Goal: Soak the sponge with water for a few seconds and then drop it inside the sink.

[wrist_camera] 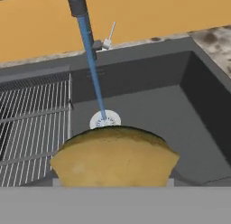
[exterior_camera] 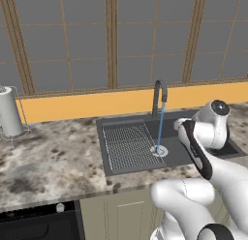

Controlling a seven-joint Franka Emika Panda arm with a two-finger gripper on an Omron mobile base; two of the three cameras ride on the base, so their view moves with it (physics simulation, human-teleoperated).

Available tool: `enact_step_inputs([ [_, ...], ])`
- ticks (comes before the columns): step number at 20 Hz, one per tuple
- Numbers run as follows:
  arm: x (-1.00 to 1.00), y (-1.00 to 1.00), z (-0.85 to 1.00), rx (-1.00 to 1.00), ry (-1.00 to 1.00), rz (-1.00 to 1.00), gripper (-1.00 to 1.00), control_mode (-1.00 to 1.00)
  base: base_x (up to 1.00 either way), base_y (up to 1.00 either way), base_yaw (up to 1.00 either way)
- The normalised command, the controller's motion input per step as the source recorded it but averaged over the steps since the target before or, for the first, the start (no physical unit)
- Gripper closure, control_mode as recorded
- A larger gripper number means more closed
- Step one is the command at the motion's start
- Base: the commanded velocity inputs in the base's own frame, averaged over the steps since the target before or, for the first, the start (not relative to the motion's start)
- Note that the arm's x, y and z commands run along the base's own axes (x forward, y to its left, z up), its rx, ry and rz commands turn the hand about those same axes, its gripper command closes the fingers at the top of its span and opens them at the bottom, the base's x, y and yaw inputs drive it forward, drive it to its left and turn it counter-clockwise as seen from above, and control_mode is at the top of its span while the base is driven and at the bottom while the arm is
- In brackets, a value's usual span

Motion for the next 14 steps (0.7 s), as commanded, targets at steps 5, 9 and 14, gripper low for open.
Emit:
enact_step_inputs([
  [5, 0.06, -0.38, 0.11, 0.00, 0.27, 0.03, 1.00, -1.00, 0.00, 0.00, 0.00],
  [9, 0.02, -0.50, 0.09, 0.00, 0.29, 0.00, 1.00, -1.00, 0.00, 0.00, 0.00],
  [14, 0.16, -0.45, -0.02, 0.07, 0.15, 0.00, 1.00, -1.00, 0.00, 0.00, 0.00],
])
